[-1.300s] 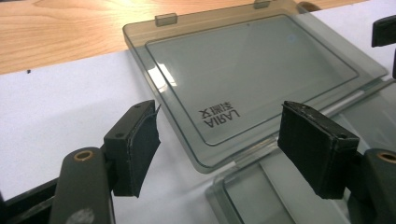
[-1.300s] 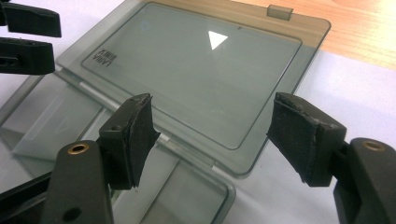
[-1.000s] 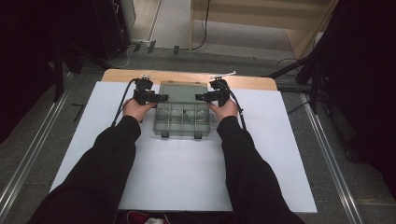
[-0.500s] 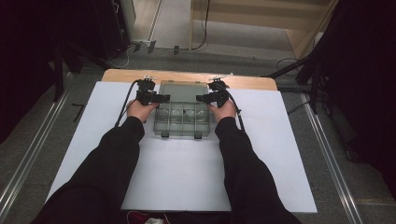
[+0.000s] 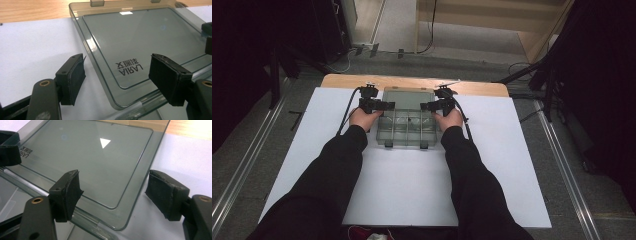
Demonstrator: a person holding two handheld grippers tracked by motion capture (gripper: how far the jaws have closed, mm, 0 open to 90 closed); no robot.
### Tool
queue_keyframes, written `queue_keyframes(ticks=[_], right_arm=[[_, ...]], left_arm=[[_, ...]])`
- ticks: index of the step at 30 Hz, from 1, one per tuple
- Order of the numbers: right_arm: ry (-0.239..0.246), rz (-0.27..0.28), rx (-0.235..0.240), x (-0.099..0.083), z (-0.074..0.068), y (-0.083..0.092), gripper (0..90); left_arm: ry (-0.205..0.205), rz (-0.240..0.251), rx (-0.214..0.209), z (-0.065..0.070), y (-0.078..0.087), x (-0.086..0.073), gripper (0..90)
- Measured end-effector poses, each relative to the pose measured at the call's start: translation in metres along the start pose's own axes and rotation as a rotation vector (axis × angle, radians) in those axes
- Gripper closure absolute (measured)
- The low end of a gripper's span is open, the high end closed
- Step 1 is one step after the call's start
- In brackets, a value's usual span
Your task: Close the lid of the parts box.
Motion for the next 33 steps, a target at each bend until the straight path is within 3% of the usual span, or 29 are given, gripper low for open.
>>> queue_keyframes(ticks=[23,28,33], right_arm=[[-0.091,-0.052,0.033,-0.0023,-0.0006,0.0019,32.0],[-0.069,-0.040,0.023,-0.0018,-0.0035,0.0009,30.9],[-0.051,-0.025,0.012,-0.0004,-0.0047,0.0014,31.1]], left_arm=[[0.059,-0.009,-0.033,0.0036,-0.0016,-0.0002,28.2],[0.061,-0.006,-0.039,0.0065,-0.0022,0.0007,28.9],[0.030,0.000,-0.029,0.0060,-0.0002,0.0020,30.9]])
Point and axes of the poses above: each handheld gripper's, and its own axes: y roughly backward along the jaws, x roughly out of its top, z roughly to its right, the point moved 8 cm from there along -y, roughly forward along the jaws, and after that the axes turned 12 degrees about -y, right-handed, at the moved point
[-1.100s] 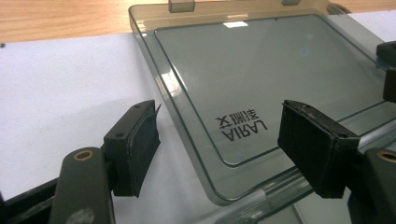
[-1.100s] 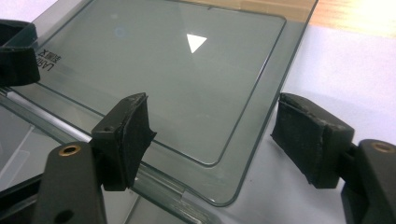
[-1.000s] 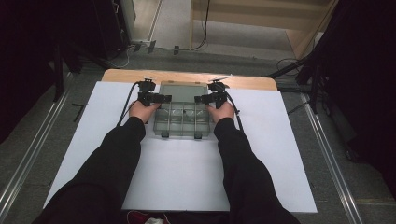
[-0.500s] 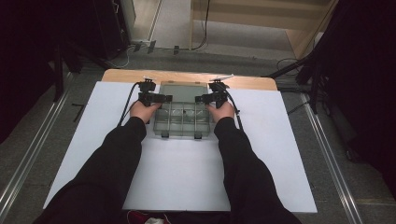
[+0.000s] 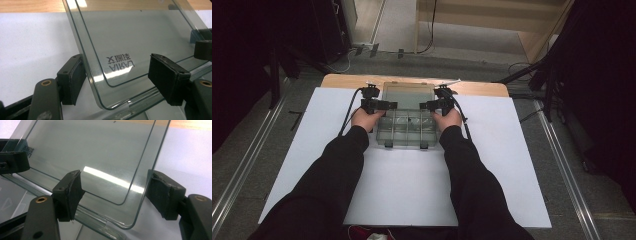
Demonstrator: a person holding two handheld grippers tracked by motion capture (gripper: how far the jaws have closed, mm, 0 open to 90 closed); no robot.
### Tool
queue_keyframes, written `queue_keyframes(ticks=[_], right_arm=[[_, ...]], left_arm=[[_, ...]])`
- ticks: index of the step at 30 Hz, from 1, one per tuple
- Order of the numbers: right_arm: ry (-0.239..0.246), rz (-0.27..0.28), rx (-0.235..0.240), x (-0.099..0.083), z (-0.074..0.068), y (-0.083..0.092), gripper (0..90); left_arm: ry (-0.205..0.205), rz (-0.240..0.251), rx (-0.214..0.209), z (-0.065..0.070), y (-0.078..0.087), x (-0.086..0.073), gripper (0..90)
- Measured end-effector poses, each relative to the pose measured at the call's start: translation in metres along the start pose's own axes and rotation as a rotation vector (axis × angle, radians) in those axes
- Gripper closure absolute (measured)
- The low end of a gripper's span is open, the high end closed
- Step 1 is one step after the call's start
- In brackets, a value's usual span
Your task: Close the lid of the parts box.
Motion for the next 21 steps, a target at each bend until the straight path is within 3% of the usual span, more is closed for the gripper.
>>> queue_keyframes(ticks=[7,17,21], right_arm=[[0.023,0.044,-0.023,0.006,-0.001,0.005,37.2],[0.045,0.094,-0.032,0.016,0.000,0.011,45.8],[0.055,0.109,-0.035,0.018,-0.001,0.016,52.0]], left_arm=[[-0.001,0.024,0.017,-0.005,0.008,0.005,43.6],[-0.041,0.037,0.026,-0.006,0.014,0.008,49.9],[-0.082,0.032,0.042,-0.007,0.017,0.011,49.6]])
Point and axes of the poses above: each handheld gripper's, and its own axes: y roughly backward along the jaws, x roughly out of its top, z roughly to its right, the point moved 8 cm from there along -y, roughly forward along the jaws, and after that the axes turned 12 degrees about -y, right-handed, at the moved point
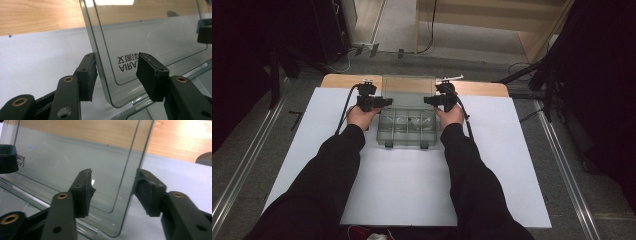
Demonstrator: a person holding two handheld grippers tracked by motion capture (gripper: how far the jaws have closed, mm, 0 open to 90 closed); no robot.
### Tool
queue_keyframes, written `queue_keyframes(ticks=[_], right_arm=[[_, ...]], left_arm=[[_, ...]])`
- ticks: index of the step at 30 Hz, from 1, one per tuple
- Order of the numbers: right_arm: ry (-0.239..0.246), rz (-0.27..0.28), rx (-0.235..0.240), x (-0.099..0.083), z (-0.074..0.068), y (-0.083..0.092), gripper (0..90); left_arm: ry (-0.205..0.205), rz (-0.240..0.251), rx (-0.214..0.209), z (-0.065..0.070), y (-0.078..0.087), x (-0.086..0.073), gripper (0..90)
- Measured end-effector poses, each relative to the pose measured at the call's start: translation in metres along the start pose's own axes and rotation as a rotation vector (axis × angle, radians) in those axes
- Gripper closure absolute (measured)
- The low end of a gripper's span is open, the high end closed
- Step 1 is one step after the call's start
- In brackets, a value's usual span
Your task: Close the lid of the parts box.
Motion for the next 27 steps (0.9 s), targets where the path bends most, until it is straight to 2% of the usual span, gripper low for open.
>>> queue_keyframes(ticks=[2,6,10,14,17,20,24,27], right_arm=[[0.011,0.002,0.000,0.001,0.000,0.002,53.2],[0.016,0.015,0.010,0.003,-0.002,0.004,51.4],[0.004,0.017,0.038,0.005,-0.003,0.006,48.4],[0.031,0.015,0.048,0.009,-0.006,0.011,47.7],[0.028,0.031,0.062,0.012,-0.007,0.015,48.0],[0.028,0.040,0.070,0.014,-0.007,0.019,49.3],[0.054,0.040,0.075,0.014,-0.008,0.024,50.4],[0.064,0.045,0.086,0.014,-0.010,0.028,51.3]], left_arm=[[-0.003,-0.001,-0.001,-0.001,0.002,0.004,49.3],[0.018,0.014,-0.011,-0.002,0.006,0.010,49.3],[-0.003,0.018,-0.014,-0.003,0.008,0.010,51.4],[-0.015,0.032,-0.035,-0.003,0.011,0.011,51.6],[-0.029,0.037,-0.041,-0.002,0.014,0.012,51.6],[-0.030,0.040,-0.043,0.000,0.017,0.014,51.6],[-0.036,0.040,-0.053,0.001,0.020,0.015,51.5],[-0.026,0.049,-0.060,0.001,0.023,0.015,51.5]])
Point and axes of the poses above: each handheld gripper's, and its own axes: y roughly backward along the jaws, x roughly out of its top, z roughly to its right, the point moved 8 cm from there along -y, roughly forward along the jaws, and after that the axes turned 12 degrees about -y, right-handed, at the moved point
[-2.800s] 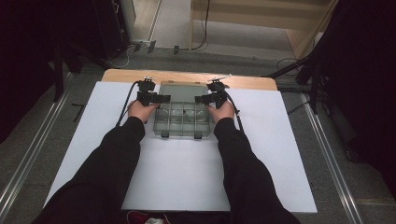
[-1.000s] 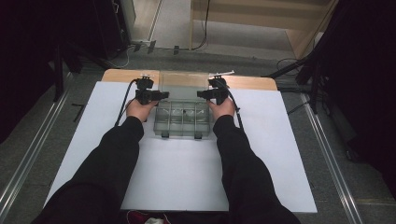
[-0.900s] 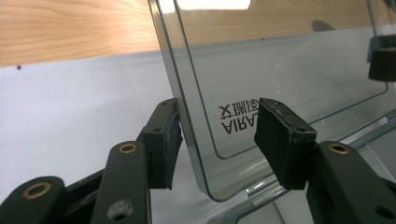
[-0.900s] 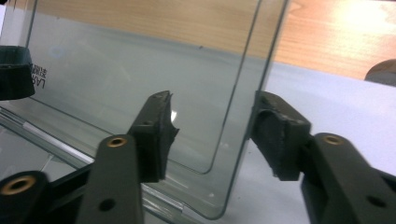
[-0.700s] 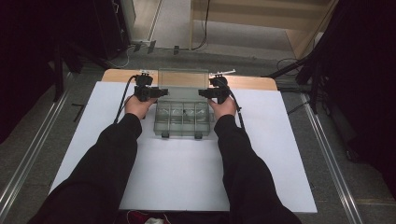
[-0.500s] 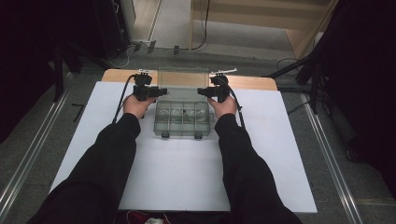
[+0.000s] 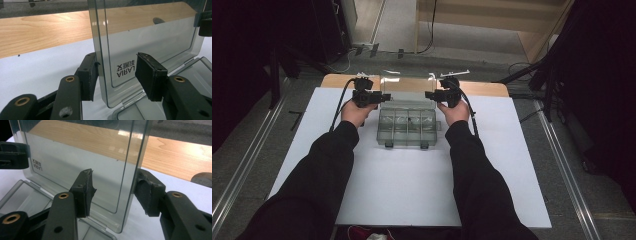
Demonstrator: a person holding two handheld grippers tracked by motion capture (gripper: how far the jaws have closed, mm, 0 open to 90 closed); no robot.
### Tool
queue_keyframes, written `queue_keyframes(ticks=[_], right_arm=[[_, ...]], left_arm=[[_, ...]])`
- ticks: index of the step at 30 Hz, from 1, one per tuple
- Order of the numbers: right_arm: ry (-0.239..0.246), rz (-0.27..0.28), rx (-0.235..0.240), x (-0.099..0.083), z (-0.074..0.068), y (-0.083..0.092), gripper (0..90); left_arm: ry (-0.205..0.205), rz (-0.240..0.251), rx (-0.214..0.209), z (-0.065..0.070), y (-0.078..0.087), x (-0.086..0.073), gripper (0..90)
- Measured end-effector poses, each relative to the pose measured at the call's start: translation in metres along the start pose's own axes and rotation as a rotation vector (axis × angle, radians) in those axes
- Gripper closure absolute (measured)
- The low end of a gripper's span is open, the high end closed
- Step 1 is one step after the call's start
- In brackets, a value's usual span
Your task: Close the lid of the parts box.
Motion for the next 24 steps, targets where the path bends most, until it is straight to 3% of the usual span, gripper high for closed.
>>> queue_keyframes(ticks=[8,14,17,24], right_arm=[[0.015,0.012,0.024,-0.003,-0.001,0.009,55.2],[0.038,0.025,0.039,-0.006,-0.002,0.016,57.5],[0.045,0.028,0.049,-0.007,-0.003,0.019,57.5],[0.058,0.045,0.055,-0.011,-0.005,0.022,58.0]], left_arm=[[0.015,-0.004,-0.023,0.003,0.007,0.001,53.7],[0.001,0.001,-0.026,0.004,0.012,0.001,57.1],[-0.024,0.003,-0.021,0.005,0.013,0.000,58.3],[-0.025,0.015,-0.023,0.007,0.015,0.000,59.7]])
Point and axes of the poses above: each handheld gripper's, and its own axes: y roughly backward along the jaws, x roughly out of its top, z roughly to its right, the point moved 8 cm from there along -y, roughly forward along the jaws, and after that the axes turned 12 degrees about -y, right-handed, at the moved point
